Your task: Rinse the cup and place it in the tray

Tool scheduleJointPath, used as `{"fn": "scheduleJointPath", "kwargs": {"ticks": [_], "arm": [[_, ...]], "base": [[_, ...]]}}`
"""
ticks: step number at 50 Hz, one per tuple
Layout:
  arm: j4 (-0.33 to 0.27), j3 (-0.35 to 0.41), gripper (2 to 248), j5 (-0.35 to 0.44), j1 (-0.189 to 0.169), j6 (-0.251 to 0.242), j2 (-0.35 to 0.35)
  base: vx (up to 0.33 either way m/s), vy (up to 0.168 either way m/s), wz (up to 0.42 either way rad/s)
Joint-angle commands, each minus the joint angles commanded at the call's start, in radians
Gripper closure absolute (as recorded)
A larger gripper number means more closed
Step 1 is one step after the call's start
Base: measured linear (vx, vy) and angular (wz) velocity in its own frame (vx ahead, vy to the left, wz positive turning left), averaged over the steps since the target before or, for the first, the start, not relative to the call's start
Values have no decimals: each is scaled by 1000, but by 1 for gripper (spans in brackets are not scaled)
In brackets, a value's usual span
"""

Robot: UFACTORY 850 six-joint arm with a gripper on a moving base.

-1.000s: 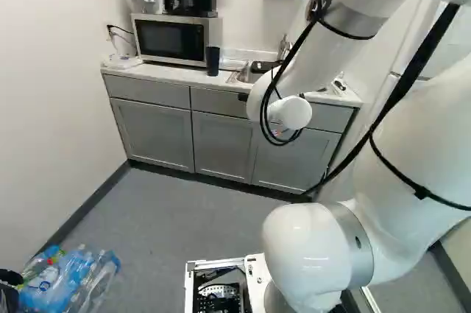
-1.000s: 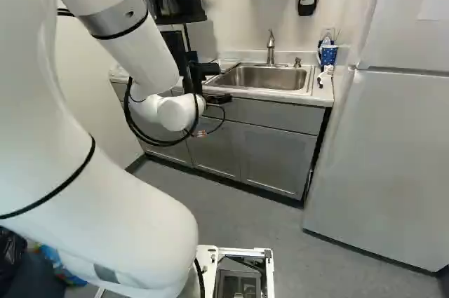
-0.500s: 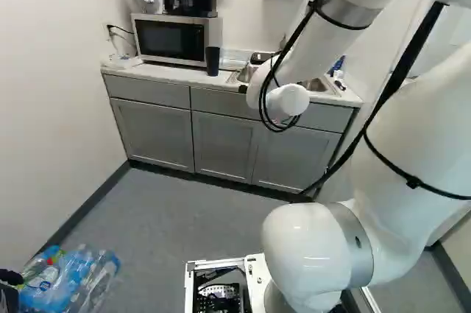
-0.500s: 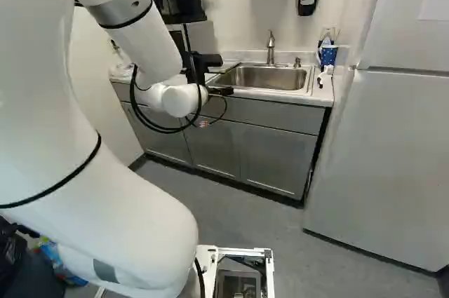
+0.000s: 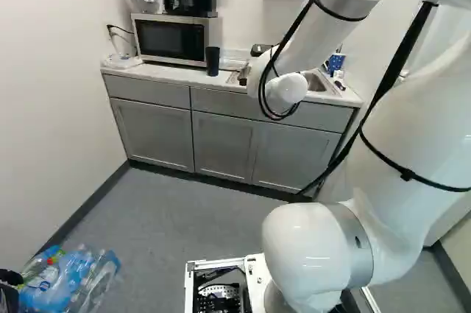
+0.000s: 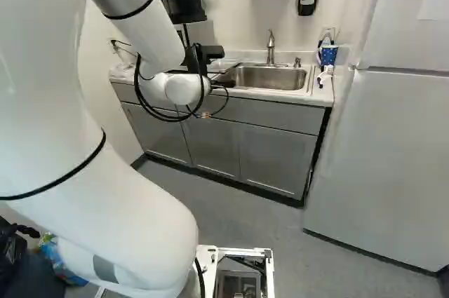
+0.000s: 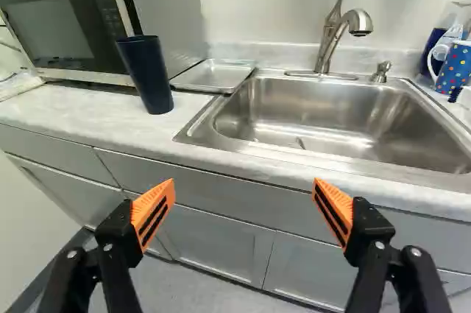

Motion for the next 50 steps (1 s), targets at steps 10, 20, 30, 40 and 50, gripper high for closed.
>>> {"fn": "scheduleJointPath", "kwargs": {"ticks": [10,20,30,40,50], "arm": [[0,-23,3,-23,-2,0,0],[0,-40,3,-42,-2,0,7],[0,-56,3,-59,-1,0,13],[0,-74,3,-77,-1,0,18],[0,-91,3,-95,0,0,23]], "base": [[0,0,0],[0,0,0],[0,0,0],[0,0,0],[0,0,0]]}}
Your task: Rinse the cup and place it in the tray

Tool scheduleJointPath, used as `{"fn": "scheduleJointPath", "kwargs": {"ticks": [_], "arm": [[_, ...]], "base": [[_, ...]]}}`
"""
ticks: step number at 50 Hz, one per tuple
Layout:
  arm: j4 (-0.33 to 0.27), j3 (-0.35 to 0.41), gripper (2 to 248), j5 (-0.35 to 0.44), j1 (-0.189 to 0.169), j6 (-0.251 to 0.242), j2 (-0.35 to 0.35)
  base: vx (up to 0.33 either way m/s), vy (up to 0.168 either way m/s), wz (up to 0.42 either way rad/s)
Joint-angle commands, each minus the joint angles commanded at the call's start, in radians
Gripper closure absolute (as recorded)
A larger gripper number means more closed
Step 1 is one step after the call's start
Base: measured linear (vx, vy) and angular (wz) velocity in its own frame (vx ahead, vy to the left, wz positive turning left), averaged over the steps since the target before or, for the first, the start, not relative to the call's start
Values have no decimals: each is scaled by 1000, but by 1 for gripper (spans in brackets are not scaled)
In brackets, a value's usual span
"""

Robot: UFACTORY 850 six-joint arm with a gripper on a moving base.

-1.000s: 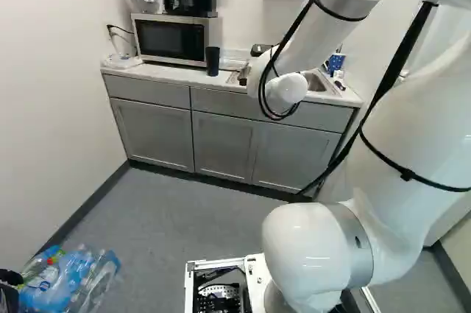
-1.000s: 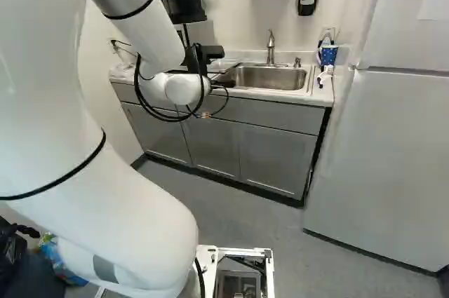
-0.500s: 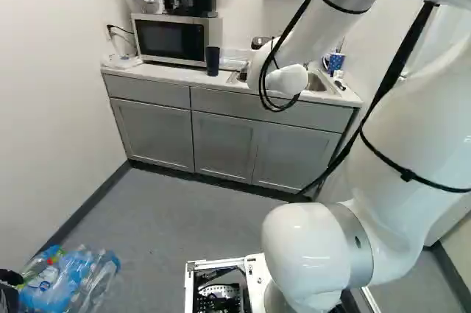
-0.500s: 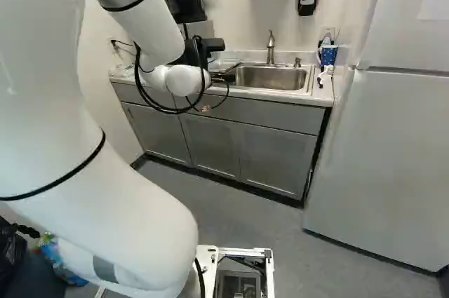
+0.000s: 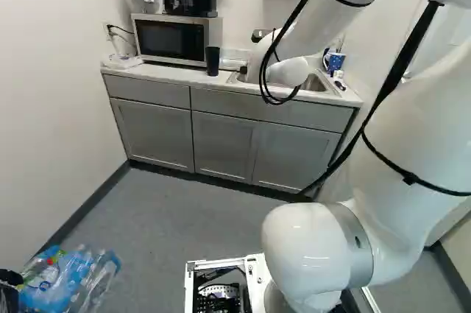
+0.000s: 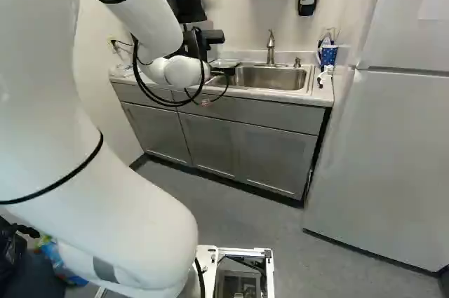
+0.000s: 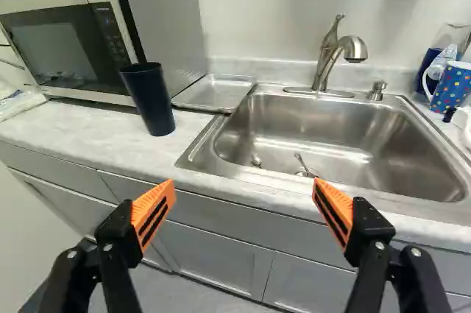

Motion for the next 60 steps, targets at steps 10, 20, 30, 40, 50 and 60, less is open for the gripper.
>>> {"fn": "scheduleJointPath", "kwargs": {"ticks": [10,20,30,40,50,60], "arm": [[0,-18,3,-18,0,0,4],[0,-37,3,-35,1,0,7],[0,-57,3,-53,1,0,10],[0,-77,3,-71,2,0,12],[0,-97,3,-89,2,0,13],[0,-118,3,-106,2,0,13]], "base": [[0,0,0],[0,0,0],[0,0,0],[0,0,0],[0,0,0],[0,0,0]]}}
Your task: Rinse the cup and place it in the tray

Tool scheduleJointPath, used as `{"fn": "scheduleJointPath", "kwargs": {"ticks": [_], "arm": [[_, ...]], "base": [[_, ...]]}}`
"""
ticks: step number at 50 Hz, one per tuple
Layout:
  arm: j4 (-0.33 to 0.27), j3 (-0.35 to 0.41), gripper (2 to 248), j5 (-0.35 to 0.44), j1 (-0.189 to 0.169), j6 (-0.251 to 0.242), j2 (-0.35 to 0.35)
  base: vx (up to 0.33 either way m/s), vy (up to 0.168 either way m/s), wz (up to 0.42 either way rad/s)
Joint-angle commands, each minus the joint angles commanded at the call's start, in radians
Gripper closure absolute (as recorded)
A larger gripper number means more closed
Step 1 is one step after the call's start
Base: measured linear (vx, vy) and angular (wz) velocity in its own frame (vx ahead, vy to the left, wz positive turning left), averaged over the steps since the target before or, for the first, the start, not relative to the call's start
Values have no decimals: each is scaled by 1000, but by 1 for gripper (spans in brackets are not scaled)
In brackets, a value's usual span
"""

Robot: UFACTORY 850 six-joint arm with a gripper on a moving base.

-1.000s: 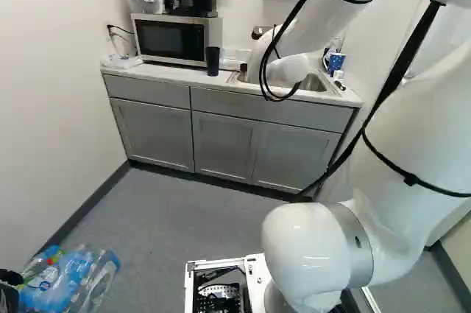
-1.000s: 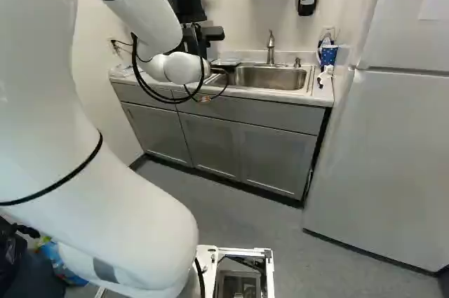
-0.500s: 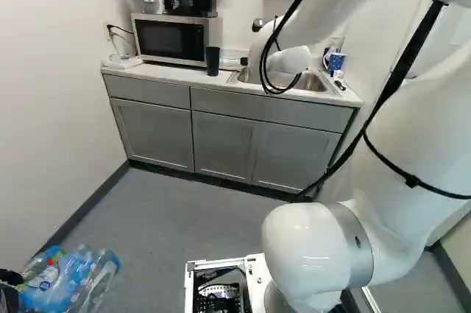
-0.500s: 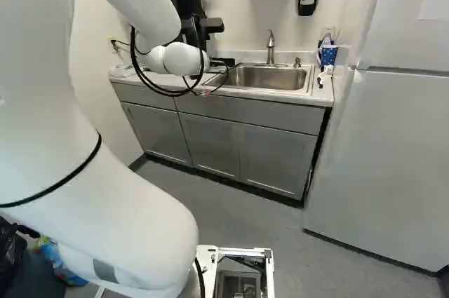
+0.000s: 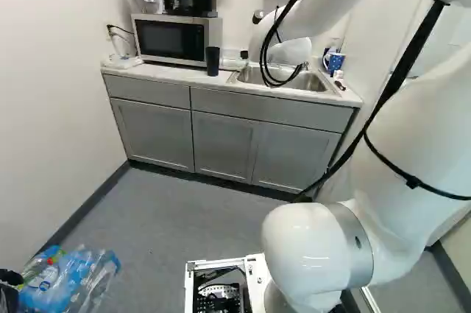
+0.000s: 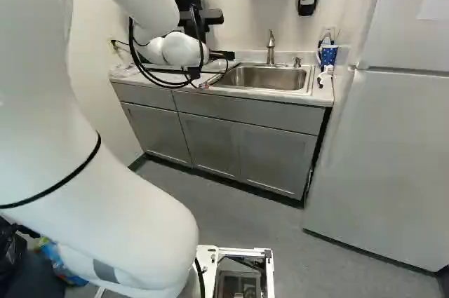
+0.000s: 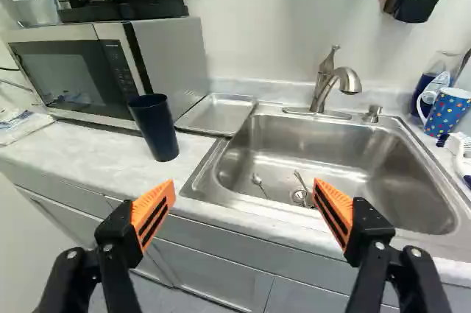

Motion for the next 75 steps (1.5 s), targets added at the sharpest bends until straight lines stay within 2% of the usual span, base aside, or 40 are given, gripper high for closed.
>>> {"fn": "scheduleJointPath", "kwargs": {"ticks": [59,75], "arm": [[0,-121,3,-127,2,0,-6],[0,-168,3,-182,3,0,-12]], "base": [[0,0,0],[0,0,0]]}}
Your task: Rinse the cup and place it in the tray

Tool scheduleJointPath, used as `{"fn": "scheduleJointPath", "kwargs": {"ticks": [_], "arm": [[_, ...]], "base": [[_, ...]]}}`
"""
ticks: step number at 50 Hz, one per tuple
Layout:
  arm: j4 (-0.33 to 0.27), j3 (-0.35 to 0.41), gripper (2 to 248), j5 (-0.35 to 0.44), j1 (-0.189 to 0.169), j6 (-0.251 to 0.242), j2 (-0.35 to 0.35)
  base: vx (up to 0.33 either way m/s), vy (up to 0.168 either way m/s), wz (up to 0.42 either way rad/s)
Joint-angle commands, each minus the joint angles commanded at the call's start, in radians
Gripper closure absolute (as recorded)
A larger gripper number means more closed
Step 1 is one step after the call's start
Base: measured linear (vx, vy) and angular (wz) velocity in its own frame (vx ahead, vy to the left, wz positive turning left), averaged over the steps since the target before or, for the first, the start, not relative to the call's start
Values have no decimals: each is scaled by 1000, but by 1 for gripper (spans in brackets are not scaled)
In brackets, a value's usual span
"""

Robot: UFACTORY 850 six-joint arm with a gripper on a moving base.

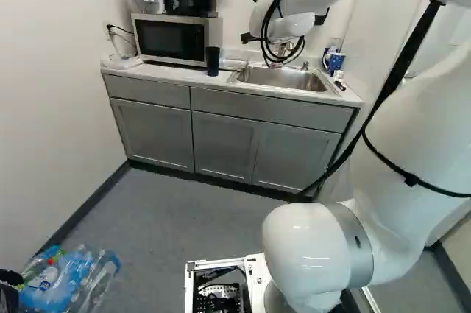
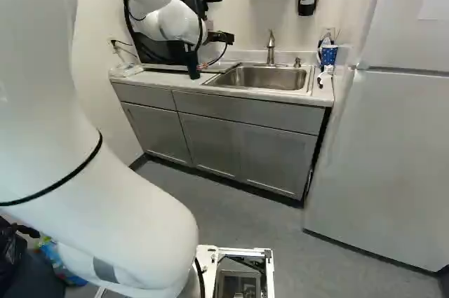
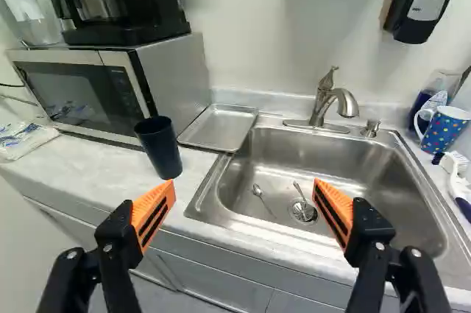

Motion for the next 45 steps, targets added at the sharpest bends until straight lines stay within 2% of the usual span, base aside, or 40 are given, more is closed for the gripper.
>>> {"fn": "scheduleJointPath", "kwargs": {"ticks": [45], "arm": [[0,-103,3,-124,1,0,-8]], "base": [[0,0,0]]}}
